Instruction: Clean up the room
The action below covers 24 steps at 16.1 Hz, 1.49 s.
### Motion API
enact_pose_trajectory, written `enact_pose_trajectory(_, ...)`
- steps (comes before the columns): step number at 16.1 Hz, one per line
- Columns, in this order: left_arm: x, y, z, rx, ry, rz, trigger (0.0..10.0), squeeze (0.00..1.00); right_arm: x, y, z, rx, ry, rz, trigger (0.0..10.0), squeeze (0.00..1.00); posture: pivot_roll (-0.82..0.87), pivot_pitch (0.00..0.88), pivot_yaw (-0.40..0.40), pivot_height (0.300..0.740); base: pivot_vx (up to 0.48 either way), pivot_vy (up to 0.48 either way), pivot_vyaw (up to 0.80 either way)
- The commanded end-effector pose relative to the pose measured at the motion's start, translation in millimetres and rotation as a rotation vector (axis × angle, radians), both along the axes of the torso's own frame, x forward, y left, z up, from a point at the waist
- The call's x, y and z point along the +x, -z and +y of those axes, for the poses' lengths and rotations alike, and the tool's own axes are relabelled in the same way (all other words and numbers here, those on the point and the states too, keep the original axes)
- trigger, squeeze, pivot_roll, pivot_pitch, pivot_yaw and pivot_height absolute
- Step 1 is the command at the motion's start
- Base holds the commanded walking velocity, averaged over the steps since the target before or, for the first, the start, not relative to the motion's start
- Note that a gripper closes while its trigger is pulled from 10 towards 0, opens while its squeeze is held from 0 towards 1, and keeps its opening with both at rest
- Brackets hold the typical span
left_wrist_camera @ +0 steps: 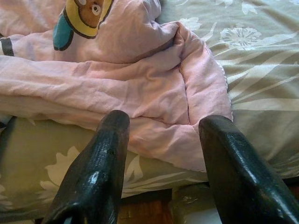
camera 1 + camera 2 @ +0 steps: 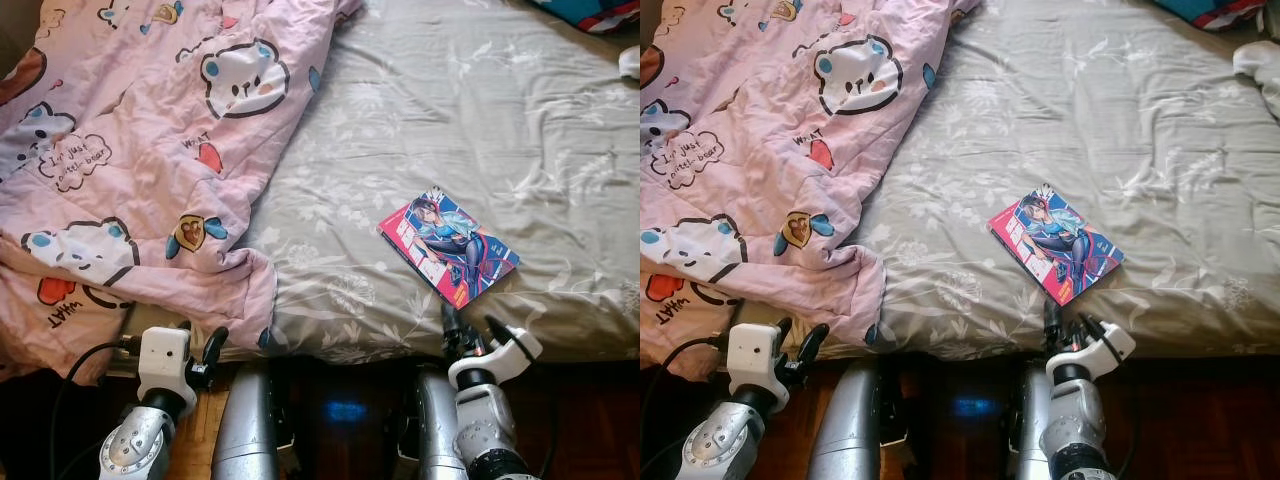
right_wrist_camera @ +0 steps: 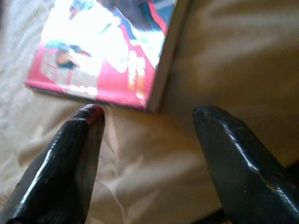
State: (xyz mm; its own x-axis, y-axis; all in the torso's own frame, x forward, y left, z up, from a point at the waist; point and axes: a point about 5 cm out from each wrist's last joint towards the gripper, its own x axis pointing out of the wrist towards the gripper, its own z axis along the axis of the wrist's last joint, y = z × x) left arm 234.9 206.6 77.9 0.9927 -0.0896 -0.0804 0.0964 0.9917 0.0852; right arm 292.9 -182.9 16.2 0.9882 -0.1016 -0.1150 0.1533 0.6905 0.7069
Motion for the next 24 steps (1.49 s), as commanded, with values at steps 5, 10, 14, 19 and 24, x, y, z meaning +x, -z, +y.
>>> enact_pose_trajectory(5,-6.3,7,3.4,0.025,-0.003,0.054,10.0,0.00,-2.4,5,0.0,0.033,0.013,0.018,10.0,0.00,0.14,0.374,0.072,0.597,0.000,0.000,0.00)
enact_pose_trajectory(10,-8.4,7,5.4,0.031,-0.005,0.058,10.0,0.00,7.7,-2,1.8,0.035,-0.005,0.027,10.0,0.00,0.15,0.387,0.080,0.597,0.000,0.000,0.00)
enact_pose_trajectory(14,-13.3,9,7.5,0.037,-0.004,0.078,10.0,0.00,8.6,-1,1.0,0.043,-0.011,0.047,10.0,0.00,0.14,0.390,0.090,0.597,0.000,0.000,0.00)
enact_pose_trajectory(19,-14.3,4,4.6,0.051,0.027,0.070,10.0,0.00,9.5,3,7.8,0.073,-0.045,0.079,10.0,0.00,0.18,0.389,0.113,0.597,0.000,0.000,0.00)
enact_pose_trajectory(24,-20.2,4,3.2,0.069,0.055,0.083,10.0,0.00,14.8,-2,19.1,0.153,-0.063,0.042,10.0,0.00,0.21,0.372,0.129,0.597,0.000,0.000,0.00)
